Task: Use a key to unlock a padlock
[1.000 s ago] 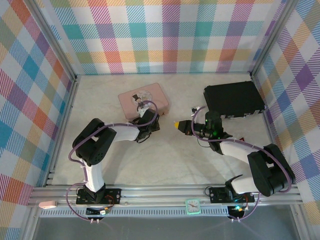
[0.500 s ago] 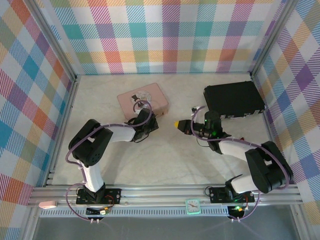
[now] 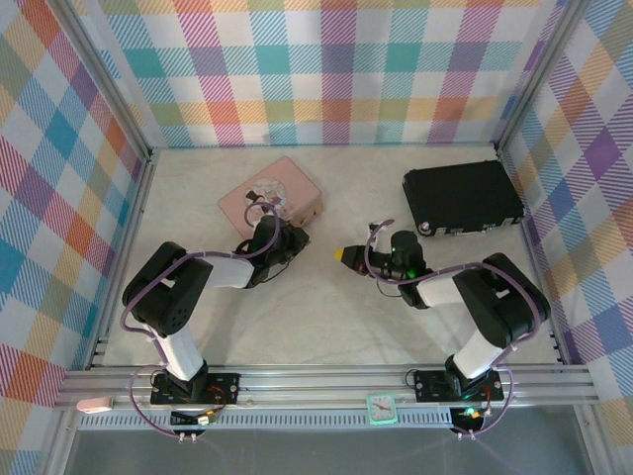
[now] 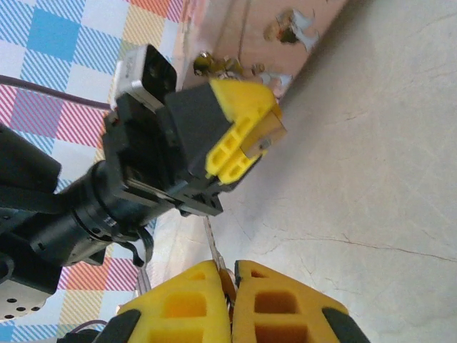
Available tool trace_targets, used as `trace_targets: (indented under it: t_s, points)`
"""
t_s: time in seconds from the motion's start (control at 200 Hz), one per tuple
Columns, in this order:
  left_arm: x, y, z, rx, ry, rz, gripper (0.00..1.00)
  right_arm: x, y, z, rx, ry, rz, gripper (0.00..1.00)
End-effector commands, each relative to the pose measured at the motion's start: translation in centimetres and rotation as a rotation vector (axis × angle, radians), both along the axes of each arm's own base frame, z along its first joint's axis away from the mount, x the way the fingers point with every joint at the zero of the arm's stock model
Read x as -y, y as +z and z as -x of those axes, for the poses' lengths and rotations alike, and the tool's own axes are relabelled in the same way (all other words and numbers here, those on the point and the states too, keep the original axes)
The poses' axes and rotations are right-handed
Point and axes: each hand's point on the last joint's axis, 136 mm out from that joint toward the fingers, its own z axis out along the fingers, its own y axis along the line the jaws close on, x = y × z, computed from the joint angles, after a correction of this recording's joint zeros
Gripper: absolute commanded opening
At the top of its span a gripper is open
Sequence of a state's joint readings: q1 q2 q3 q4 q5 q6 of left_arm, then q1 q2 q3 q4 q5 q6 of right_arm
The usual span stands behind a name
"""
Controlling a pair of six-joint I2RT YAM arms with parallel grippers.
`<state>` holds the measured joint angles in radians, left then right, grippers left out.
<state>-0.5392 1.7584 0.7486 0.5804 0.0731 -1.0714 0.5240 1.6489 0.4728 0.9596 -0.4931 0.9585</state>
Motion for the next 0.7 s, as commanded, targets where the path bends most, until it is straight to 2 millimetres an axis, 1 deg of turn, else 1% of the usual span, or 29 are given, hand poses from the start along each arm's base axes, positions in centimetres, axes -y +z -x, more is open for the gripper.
trace_targets:
  t_s: [0.0, 0.205, 0.295, 0.415, 0.695]
  points:
    - [1.9, 5.2, -0.5, 0.088, -0.027, 0.255, 0.00, -1.1, 1.4, -0.6, 0.026, -0.023, -0.089, 0.00]
    - [2.4, 6.9, -0.8, 0.121, -0.036, 0.343, 0.00, -2.3, 1.4, -1.4, 0.007, -0.005, -0.155, 0.00]
    - [2.5, 7.4, -0.6, 0.132, -0.043, 0.359, 0.00, -2.8, 2.1, -1.7, 0.022, 0.009, -0.178, 0.00]
    - [2.2, 7.6, -0.3, 0.139, -0.041, 0.359, 0.00, -3.1, 2.5, -2.2, 0.029, 0.010, -0.174, 0.00]
    - [2.3, 8.3, 0.2, 0.145, -0.055, 0.367, 0.00, -3.7, 2.5, -3.0, 0.032, 0.014, -0.184, 0.00]
